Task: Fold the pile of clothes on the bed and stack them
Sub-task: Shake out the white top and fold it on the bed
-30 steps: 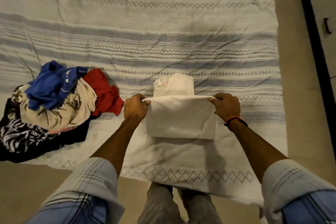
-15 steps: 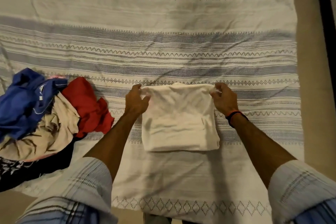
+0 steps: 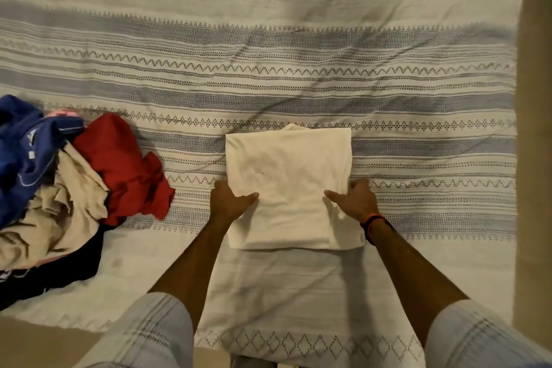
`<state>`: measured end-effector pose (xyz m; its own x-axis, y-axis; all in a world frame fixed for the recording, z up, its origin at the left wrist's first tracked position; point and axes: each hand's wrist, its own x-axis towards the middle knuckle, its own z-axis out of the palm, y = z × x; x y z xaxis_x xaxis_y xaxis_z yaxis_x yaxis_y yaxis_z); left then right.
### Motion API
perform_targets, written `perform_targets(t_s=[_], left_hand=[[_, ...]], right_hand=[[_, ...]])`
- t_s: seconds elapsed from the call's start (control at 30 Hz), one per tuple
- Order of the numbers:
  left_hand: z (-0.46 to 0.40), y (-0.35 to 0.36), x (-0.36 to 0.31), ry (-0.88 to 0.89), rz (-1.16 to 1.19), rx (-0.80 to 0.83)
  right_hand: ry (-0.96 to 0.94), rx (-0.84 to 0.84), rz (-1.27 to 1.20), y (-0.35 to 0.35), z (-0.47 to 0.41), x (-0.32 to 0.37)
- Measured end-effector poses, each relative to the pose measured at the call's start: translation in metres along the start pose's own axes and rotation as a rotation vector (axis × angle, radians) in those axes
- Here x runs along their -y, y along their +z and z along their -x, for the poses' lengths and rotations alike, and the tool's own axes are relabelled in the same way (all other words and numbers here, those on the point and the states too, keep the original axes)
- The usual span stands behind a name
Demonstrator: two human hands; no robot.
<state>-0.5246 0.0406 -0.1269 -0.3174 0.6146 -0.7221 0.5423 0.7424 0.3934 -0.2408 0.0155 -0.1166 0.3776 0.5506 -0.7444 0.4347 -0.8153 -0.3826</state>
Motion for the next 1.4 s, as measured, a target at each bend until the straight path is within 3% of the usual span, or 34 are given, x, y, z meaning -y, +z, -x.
perform_targets(t_s=[0.17,0.27,0.37,0.53,0.7,1.07,1.4], left_hand=[[-0.005,0.001,0.001,-0.045,0.166,0.036],[0.000,0.004,-0.002,-0.027,0.101,0.037],[0.004,0.007,0.001,0.032,0.168,0.028],[0.014,0.001,0.008,0.168,0.297,0.162],[0.036,-0.008,-0.003,0.204,0.365,0.197],[0.126,-0.023,-0.044,0.377,0.286,0.304],[0.194,0.059,-0.100,0.390,0.232,0.360]], right_hand=[[-0.076,0.046,-0.009,0.013,-0.002,0.000],[-0.111,0.044,-0.047,0.016,-0.001,0.000],[-0.151,0.076,-0.079,0.017,0.002,0.003],[-0.183,0.095,-0.191,0.015,0.012,0.004],[-0.217,0.072,-0.265,0.001,0.042,0.007],[-0.228,-0.031,-0.367,-0.073,0.130,-0.017],[-0.238,-0.084,-0.447,-0.179,0.134,-0.086]])
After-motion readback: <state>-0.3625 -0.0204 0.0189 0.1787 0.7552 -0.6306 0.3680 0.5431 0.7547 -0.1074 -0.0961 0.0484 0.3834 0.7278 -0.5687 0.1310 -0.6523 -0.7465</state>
